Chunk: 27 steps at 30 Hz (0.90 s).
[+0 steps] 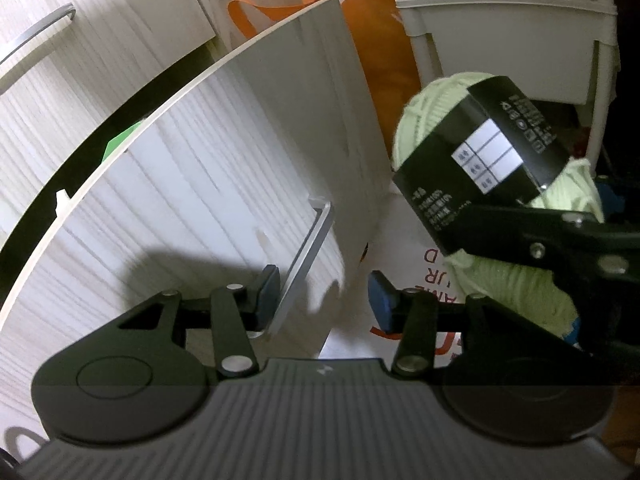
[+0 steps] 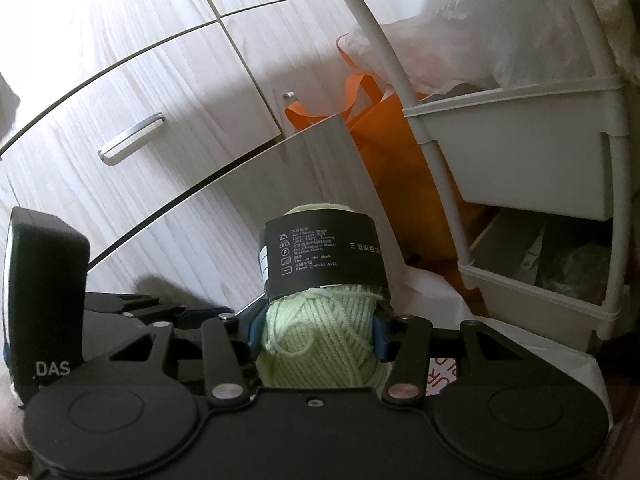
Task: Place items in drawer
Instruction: 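Pull the lower drawer open with the left gripper while the right gripper holds the yarn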
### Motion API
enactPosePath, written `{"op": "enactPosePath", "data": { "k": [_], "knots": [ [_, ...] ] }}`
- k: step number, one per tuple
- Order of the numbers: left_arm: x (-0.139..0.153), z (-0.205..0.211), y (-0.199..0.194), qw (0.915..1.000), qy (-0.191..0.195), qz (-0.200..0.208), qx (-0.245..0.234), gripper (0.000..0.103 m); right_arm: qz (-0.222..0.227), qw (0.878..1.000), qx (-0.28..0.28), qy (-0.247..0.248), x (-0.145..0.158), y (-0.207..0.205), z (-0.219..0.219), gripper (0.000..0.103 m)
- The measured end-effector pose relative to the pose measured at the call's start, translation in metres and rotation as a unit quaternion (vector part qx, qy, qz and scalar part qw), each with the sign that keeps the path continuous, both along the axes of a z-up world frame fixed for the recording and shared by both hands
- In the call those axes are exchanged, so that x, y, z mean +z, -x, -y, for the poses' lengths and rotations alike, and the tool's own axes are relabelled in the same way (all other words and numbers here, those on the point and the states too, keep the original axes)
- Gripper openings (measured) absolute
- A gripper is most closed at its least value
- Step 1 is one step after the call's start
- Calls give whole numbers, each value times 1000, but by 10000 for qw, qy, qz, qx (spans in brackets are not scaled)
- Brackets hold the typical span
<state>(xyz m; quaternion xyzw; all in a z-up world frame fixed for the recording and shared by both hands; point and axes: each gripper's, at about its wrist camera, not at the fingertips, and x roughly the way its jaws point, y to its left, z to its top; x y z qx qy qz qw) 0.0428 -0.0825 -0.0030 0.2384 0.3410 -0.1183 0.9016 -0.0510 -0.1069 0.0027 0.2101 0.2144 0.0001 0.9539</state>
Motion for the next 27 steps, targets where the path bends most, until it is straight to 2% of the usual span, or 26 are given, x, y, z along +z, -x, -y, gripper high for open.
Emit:
{"op": "enactPosePath", "data": {
  "k": [9, 11, 27],
  "knots": [
    [-5, -3, 8, 9999, 62, -97, -104, 46, -2, 9999, -56, 112, 2, 2, -2, 55],
    [3, -22, 28, 9998, 107, -112, -117, 46, -10, 9999, -64, 105, 2, 2, -2, 55],
    [7, -23, 43, 9998, -152, -111, -103, 46, 0, 10000, -75, 39, 4, 6, 1, 55]
  ]
}}
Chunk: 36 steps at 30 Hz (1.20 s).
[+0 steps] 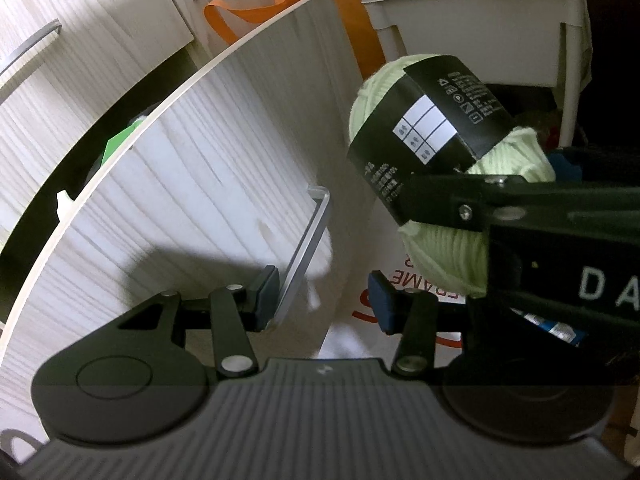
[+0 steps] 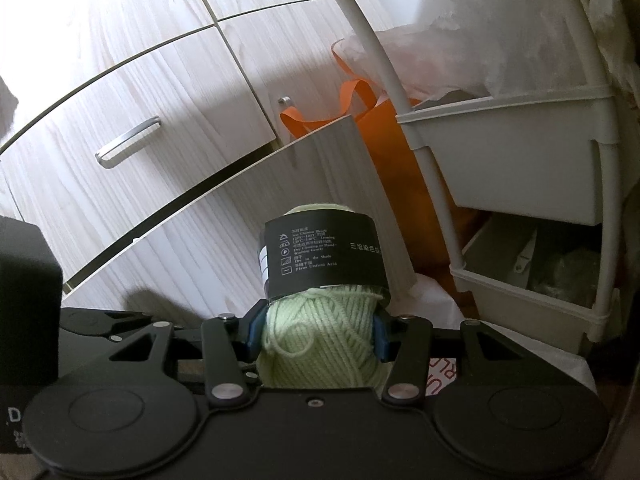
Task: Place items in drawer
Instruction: 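Pull the lower drawer open with the left gripper while the right gripper holds the yarn, then lower the yarn ball into the open drawer and open the right gripper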
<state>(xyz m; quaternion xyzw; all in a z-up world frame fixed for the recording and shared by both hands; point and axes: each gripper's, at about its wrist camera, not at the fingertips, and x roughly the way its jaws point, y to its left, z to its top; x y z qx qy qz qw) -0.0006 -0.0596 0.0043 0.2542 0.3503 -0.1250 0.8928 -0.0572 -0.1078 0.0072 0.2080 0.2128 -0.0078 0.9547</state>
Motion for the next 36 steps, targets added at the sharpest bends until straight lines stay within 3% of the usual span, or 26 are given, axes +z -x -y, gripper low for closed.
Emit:
{"op": "enactPosePath", "data": {
  "k": [2, 7, 13, 18, 24, 31, 36],
  "knots": [
    [1, 0, 0, 10000, 6, -12, 18, 46, 1, 10000, 21, 8, 0, -1, -1, 55],
    [-4, 7, 5, 9990, -434, 107, -62, 45, 18, 9999, 98, 26, -1, 0, -2, 55],
    [26, -14, 9, 9994, 247, -114, 235, 46, 102, 9998, 143, 72, 4, 6, -1, 55],
    [45, -36, 29, 9986, 377, 101, 367, 46, 181, 9997, 184, 9, 12, 5, -3, 55],
    [60, -59, 53, 9959, 799, 189, 377, 45, 373, 9986, 371, 80, 27, 7, -12, 55],
    [88, -80, 61, 9873, 1475, 446, 379, 45, 671, 9934, 918, 157, 69, -2, -29, 55],
    [107, -105, 63, 9827, 1616, 692, 589, 46, 512, 9848, 1662, 38, 104, -29, -46, 55]
  ]
}}
